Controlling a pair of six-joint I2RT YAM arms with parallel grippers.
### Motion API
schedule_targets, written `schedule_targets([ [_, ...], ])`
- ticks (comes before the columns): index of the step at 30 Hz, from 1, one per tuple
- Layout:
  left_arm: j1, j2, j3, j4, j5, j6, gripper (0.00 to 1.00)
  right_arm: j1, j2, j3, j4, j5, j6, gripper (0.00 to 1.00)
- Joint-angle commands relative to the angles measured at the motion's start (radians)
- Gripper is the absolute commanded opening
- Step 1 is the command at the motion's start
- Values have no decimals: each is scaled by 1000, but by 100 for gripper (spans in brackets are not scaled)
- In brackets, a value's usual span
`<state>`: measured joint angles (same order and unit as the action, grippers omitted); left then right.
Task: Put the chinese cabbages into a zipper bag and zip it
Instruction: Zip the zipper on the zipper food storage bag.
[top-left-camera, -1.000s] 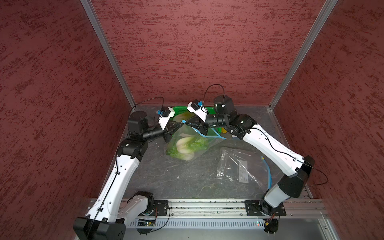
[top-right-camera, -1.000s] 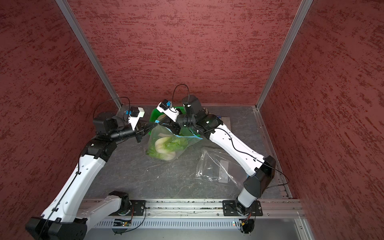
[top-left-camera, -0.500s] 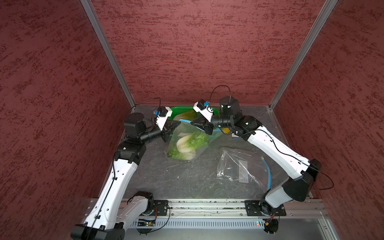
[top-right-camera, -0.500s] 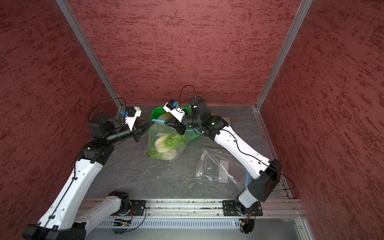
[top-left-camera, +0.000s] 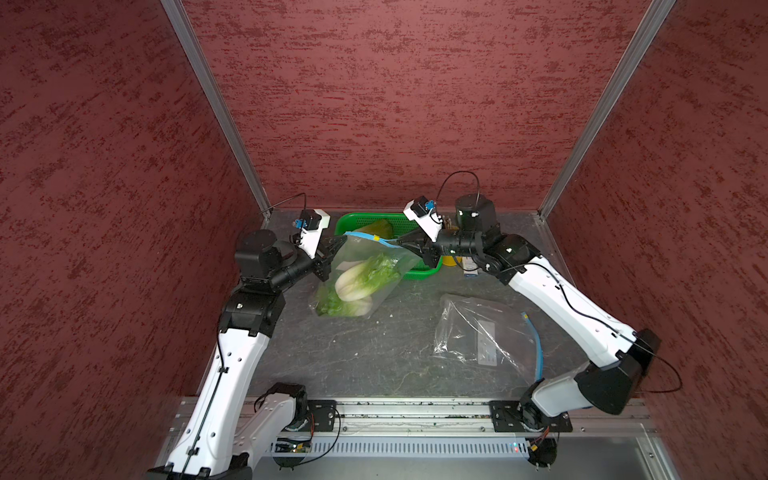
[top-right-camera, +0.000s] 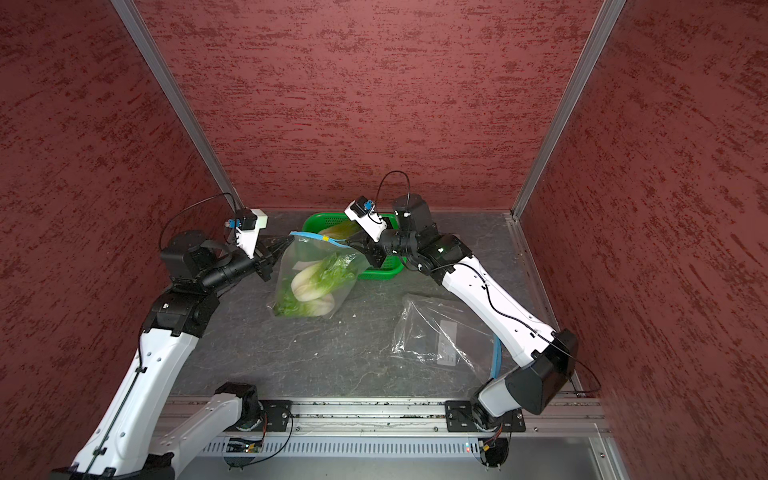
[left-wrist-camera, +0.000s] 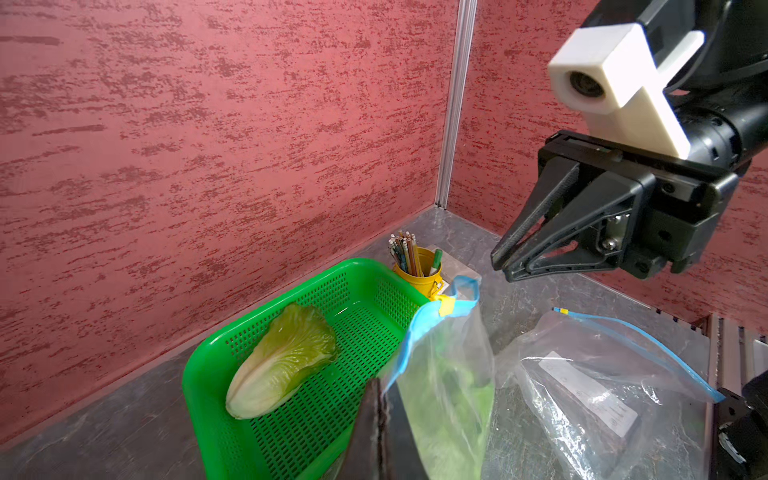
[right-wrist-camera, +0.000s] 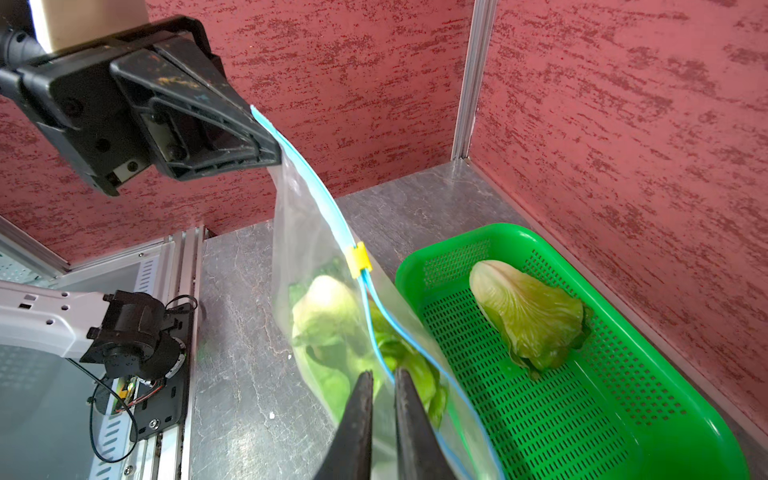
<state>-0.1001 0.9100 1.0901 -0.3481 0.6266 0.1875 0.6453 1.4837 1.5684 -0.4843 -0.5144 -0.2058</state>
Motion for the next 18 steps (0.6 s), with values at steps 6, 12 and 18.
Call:
schedule_targets([
  [6, 13, -22, -4, 35, 90, -4, 0, -6, -11, 2, 34, -37, 31, 17],
  [12, 13, -16, 25, -27, 169, 55, 0, -6, 40, 63, 56, -87, 18, 26],
  [18, 14, 6, 55, -67, 193, 80, 0, 16, 105, 179, -7, -126, -27, 39],
])
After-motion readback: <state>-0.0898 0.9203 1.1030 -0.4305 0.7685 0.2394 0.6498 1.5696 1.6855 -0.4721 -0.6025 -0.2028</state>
